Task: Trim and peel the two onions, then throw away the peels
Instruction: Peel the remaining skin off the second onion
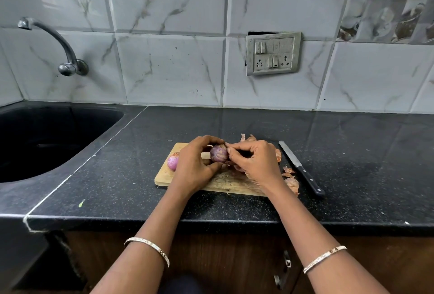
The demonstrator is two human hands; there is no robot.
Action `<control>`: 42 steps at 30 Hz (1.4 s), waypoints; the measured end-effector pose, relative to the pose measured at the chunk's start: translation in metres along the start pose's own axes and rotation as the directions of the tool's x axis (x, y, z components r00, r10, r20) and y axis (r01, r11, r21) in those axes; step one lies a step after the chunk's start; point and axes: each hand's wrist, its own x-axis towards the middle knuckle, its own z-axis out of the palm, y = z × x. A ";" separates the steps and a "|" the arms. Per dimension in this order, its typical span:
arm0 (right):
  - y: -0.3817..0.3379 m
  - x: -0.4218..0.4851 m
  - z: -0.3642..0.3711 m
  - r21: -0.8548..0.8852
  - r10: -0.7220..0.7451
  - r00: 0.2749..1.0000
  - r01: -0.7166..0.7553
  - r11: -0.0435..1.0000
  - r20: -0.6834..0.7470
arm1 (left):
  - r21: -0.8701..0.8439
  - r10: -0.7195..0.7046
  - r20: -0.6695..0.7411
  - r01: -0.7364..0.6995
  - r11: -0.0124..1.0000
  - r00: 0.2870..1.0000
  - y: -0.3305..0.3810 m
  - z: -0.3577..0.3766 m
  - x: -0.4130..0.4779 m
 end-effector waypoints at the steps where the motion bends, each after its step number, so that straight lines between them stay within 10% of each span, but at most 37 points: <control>1: 0.000 0.000 0.000 -0.004 0.003 1.000 -0.003 1.000 -0.004 | 0.002 0.000 0.001 0.000 1.000 1.000 0.000 0.000 0.000; 42: 0.001 0.001 -0.001 0.007 0.022 0.998 -0.023 1.000 0.062 | 0.008 0.049 -0.017 -0.049 0.999 0.999 0.004 -0.001 -0.001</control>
